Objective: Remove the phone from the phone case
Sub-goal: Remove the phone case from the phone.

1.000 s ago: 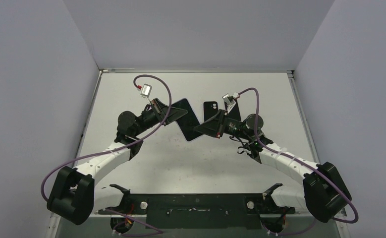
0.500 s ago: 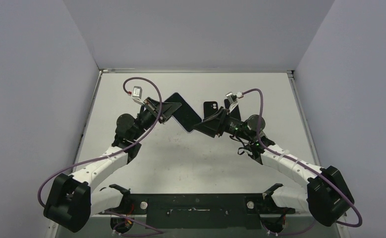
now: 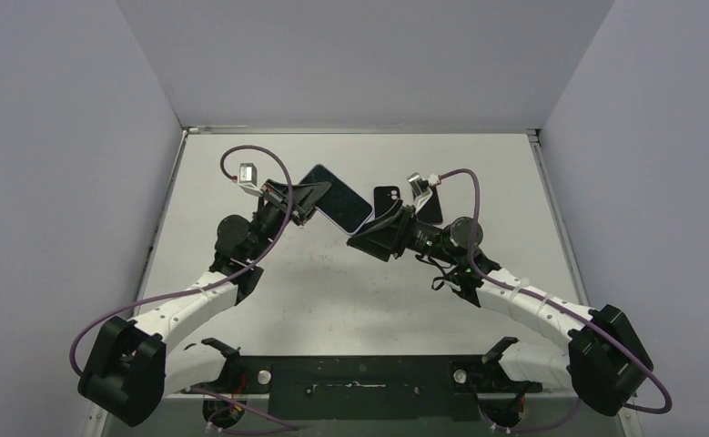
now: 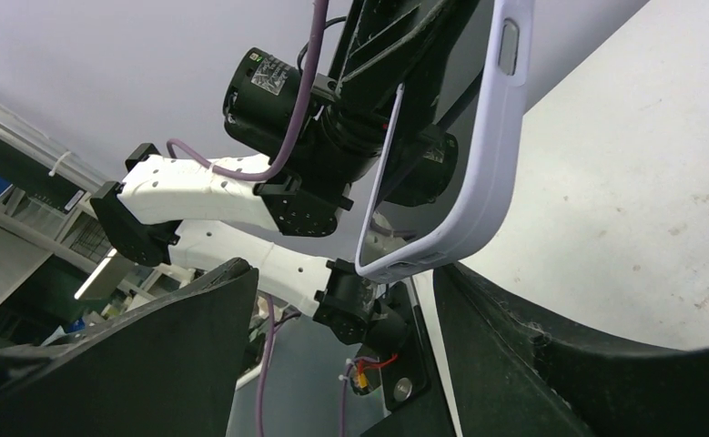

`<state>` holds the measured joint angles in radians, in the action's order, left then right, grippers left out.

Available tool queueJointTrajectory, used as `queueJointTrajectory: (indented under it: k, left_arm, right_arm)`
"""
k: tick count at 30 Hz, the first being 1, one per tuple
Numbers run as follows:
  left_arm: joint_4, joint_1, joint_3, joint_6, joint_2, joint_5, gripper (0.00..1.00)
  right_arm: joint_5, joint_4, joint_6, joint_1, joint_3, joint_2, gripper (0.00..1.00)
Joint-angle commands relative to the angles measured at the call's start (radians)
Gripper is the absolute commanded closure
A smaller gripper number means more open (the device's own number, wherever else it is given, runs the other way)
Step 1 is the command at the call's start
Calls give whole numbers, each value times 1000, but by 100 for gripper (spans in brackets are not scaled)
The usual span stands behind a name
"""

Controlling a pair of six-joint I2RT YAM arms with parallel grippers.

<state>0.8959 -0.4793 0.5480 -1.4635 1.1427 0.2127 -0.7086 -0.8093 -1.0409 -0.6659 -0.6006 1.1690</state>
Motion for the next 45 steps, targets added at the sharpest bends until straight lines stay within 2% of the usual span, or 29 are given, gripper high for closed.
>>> queueJointTrajectory:
  k: [1, 8, 14, 24, 28, 32, 39, 45]
  left_arm:
    - [183, -15, 6, -50, -12, -66, 100]
    - [192, -35, -5, -64, -18, -99, 100]
    - [188, -42, -9, -66, -23, -108, 100]
    - [143, -59, -14, -66, -42, -116, 100]
    - [115, -62, -20, -81, -54, -118, 100]
    - [59, -61, -19, -102, -67, -107, 100]
    - [-45, -54, 4, -131, -53, -43, 100]
    - [-69, -51, 6, -176, -29, 14, 100]
  right_arm:
    - [18, -117, 17, -15, -24, 5, 29]
    - [13, -159, 6, -20, -33, 27, 32]
    - [28, -142, 19, -20, -28, 13, 39]
    - [55, -104, 59, -20, -18, 4, 65]
    - [56, -90, 88, -21, -20, 14, 79]
    - [52, 5, 195, -36, -37, -1, 99]
    - [56, 280, 505, -52, -106, -49, 100]
    - [84, 400, 666, -54, -156, -59, 100]
